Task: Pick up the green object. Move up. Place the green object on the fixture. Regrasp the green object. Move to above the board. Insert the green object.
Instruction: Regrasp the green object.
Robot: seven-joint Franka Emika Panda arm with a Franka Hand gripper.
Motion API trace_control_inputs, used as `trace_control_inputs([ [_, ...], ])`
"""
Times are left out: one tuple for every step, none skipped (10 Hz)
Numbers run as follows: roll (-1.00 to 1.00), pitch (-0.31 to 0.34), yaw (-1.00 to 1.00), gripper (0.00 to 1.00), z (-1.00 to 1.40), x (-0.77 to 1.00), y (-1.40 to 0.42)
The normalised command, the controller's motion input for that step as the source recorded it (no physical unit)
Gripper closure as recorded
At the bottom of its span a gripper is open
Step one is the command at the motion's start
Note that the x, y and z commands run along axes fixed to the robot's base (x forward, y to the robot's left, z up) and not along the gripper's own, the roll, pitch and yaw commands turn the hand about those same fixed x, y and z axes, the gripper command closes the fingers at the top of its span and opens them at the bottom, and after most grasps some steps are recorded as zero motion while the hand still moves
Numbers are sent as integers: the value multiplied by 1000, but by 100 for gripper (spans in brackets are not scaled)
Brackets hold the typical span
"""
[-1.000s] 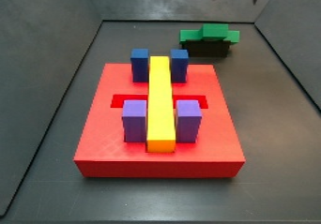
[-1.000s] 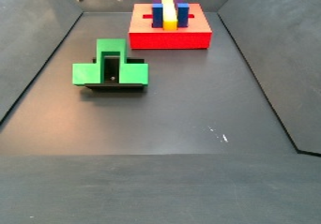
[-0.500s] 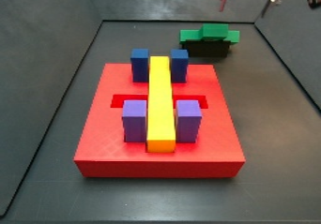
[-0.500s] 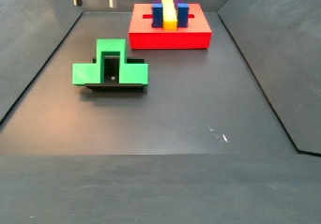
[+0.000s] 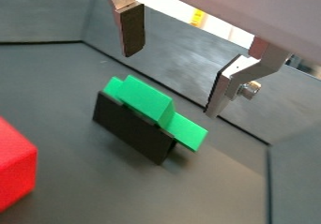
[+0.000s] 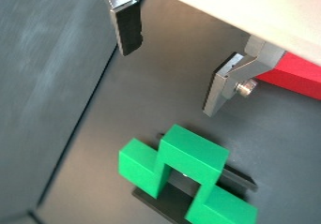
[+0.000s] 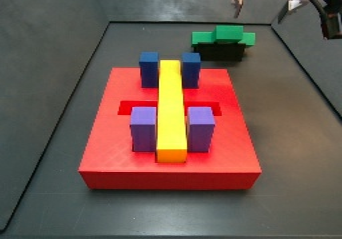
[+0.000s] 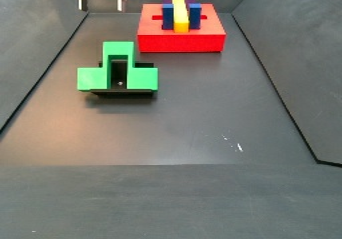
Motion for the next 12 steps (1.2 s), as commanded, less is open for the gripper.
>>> trace_control_inputs([
  [0, -129, 1000, 0, -474, -34, 0],
  [0, -231, 1000, 0, -357, -17, 0],
  [346, -251, 997, 0, -251, -40, 0],
  [917, -154, 706, 0, -126, -43, 0],
  [1000, 0, 463, 0, 0, 0, 0],
  [1000, 26, 400, 0, 0, 89, 0],
  [1000, 29, 329, 0, 31, 146, 0],
  [1000, 74, 191, 0, 43, 246, -31],
  [1000, 94, 131, 0, 60, 291, -29],
  [1000, 140, 109, 0, 69, 274, -43],
  [1000, 240, -234, 0, 20, 0, -206],
  [874, 40, -389, 0, -83, 0, -117],
])
